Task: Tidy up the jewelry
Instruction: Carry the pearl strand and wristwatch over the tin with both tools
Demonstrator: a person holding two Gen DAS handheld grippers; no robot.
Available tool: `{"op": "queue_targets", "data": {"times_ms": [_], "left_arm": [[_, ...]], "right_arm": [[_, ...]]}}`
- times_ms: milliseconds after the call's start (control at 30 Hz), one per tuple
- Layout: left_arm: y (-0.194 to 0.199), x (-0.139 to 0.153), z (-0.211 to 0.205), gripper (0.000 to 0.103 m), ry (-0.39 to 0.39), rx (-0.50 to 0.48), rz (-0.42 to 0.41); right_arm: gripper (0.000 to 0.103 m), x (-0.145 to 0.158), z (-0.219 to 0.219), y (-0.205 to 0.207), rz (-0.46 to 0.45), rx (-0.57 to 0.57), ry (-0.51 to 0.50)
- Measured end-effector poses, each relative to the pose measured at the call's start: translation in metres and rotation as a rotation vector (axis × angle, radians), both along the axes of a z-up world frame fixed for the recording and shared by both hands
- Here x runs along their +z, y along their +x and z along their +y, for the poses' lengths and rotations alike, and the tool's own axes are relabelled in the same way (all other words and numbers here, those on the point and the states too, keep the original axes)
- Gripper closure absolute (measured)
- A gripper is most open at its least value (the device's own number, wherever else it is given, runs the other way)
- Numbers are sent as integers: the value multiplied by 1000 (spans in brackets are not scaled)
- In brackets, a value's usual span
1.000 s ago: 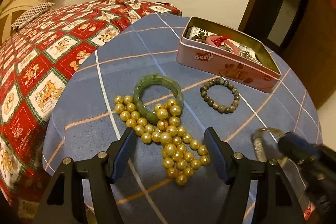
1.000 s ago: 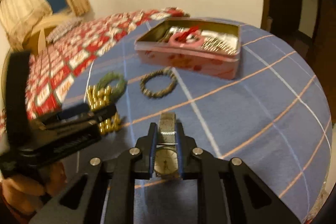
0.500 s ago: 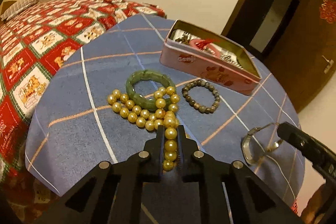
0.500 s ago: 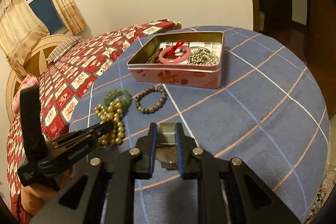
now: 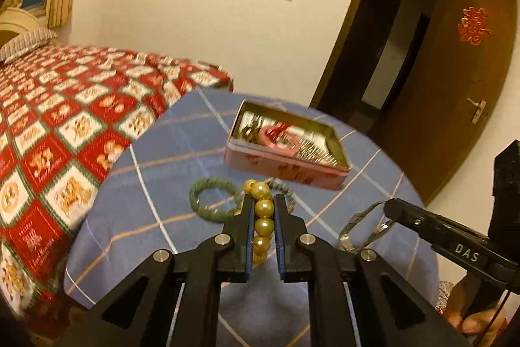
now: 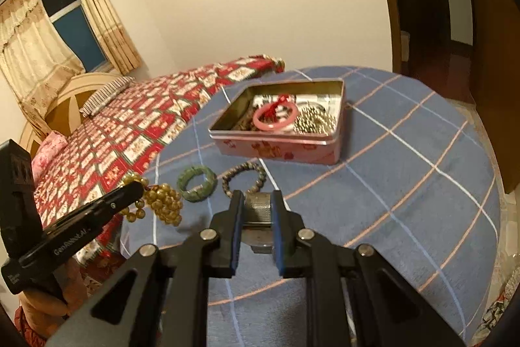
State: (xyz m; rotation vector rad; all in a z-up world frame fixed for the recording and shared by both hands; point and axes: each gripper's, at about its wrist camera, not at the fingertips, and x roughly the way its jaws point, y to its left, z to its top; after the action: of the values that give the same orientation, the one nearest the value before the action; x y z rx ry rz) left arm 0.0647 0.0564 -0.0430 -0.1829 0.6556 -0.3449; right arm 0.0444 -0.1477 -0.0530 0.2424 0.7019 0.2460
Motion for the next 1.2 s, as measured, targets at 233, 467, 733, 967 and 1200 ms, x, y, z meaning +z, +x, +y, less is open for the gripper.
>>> {"op": "queue_targets", "data": {"times_ms": [233, 467, 733, 967, 1200], "left_arm": [[-3, 20, -6, 93, -9, -24, -65], [-1, 32, -11, 93, -11, -40, -102], [11, 32, -26, 93, -1, -67, -98], [29, 49, -38, 93, -16, -88, -132], [60, 60, -56, 93, 4, -101, -153]], "right_arm": [[84, 21, -3, -3, -57, -5, 18], [84, 29, -7, 2, -80, -30, 19], [84, 34, -11, 11, -89, -44, 8], [84, 55, -12, 24, -147, -48, 2], [84, 69, -13, 50, -188, -70, 2]]}}
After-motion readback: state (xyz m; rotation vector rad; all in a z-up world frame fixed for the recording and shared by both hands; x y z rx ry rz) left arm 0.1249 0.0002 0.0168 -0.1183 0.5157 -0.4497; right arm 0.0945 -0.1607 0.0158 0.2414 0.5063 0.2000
